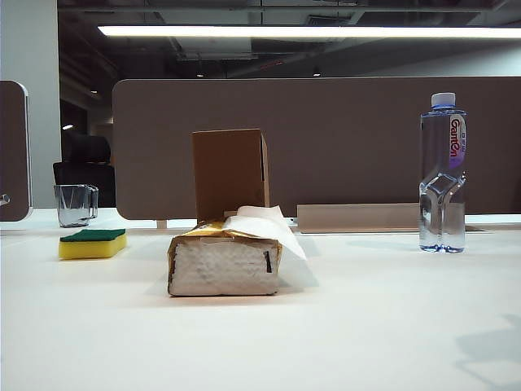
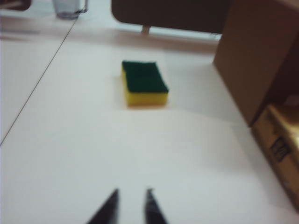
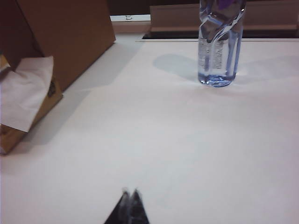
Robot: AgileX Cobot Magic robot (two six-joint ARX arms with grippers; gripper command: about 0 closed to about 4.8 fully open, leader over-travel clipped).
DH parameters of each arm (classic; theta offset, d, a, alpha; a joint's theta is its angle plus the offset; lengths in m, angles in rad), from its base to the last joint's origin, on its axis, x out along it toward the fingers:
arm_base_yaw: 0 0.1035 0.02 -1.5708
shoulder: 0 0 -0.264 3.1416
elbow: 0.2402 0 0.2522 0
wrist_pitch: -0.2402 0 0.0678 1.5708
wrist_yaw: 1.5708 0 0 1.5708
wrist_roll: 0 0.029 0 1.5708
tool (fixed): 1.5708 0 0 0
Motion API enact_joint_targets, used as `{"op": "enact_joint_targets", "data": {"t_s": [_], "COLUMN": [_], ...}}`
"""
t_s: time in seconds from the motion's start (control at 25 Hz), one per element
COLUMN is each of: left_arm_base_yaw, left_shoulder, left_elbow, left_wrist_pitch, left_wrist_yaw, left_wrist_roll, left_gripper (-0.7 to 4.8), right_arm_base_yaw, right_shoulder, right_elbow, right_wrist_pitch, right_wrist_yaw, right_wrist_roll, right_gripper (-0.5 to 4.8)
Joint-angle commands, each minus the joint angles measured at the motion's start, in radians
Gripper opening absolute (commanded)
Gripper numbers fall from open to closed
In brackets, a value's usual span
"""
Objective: Move the sponge from left to right to wipe the table, avoiding obstacles on the table, and finally reaching the bottle of mineral water.
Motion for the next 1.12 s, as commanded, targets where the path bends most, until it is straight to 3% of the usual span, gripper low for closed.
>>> {"op": "enact_joint_targets", "data": {"t_s": [0.04,0.12,0.24,0.36,0.56,0.76,0.96,1.12], "left_arm_base_yaw": [0.0,0.0,0.0,0.0,0.0,0.0,0.0,0.001], "left_shoulder": [0.001,0.001,0.001,0.001,0.014,0.09,0.248,0.366], "left_elbow": [0.048,0.078,0.109,0.152,0.225,0.297,0.392,0.476], "left_wrist_pitch": [0.012,0.013,0.005,-0.02,-0.072,-0.095,-0.081,-0.048], "left_wrist_yaw": [0.017,0.035,0.087,0.192,0.24,0.311,0.373,0.369], "left_wrist_roll": [-0.007,-0.064,-0.115,-0.115,-0.121,-0.212,-0.211,-0.194], "left_gripper": [1.3,1.6,1.61,1.61,1.62,1.62,1.62,2.48], "right_arm_base_yaw": [0.0,0.0,0.0,0.0,0.0,0.001,0.001,0.001], "right_shoulder": [0.0,0.0,0.0,0.006,0.02,0.119,0.296,0.409], "right_elbow": [0.004,0.006,0.029,0.102,0.235,0.301,0.429,0.537], "right_wrist_pitch": [0.019,0.055,0.085,0.075,-0.026,-0.034,-0.046,-0.048], "right_wrist_yaw": [-0.013,-0.013,-0.005,-0.008,-0.014,-0.09,-0.14,-0.243], "right_wrist_roll": [0.046,0.087,0.128,0.179,0.209,0.223,0.277,0.277], "right_gripper": [-0.05,-0.05,-0.05,-0.05,-0.05,0.01,0.67,0.68]}}
